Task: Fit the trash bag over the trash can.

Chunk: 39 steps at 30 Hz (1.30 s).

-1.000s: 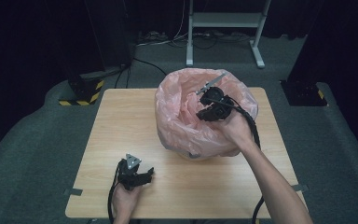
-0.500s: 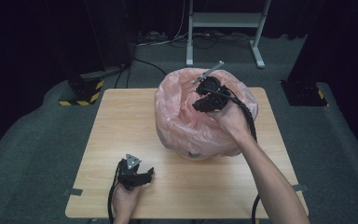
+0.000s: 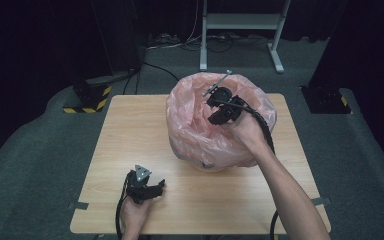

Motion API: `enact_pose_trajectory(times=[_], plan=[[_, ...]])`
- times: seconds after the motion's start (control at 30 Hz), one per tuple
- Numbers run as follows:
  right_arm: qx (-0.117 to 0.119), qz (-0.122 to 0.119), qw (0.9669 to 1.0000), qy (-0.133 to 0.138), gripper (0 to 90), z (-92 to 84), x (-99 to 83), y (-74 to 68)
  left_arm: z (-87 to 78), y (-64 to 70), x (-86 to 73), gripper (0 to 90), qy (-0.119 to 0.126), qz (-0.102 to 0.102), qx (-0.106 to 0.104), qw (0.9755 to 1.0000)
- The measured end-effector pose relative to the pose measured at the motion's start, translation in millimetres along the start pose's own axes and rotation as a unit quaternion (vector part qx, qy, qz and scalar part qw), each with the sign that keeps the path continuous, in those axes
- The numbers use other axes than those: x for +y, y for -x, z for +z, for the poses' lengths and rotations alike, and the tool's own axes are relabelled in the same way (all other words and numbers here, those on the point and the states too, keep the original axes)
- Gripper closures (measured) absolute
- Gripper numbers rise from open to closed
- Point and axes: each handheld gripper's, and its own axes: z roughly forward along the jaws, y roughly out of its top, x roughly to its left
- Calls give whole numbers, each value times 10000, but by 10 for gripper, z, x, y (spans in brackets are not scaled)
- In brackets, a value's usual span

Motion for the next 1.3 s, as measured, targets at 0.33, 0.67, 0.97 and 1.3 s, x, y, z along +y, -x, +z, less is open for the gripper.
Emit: enact_pose_trajectory(times=[0.33,0.67,0.97,1.3], plan=[[-725,764,9922,666,723,-307,-233,431,0,1,1,217,0,-1,1,10000],[-1226,1035,9868,220,712,-106,-232,641,-1,0,1,217,-7,0,0,10000],[-1065,959,9897,2,681,-47,-246,639,-1,0,1,216,-7,1,0,10000],[-1219,1109,9852,479,661,-175,-316,726,-1,1,1,216,-7,3,2,10000]])
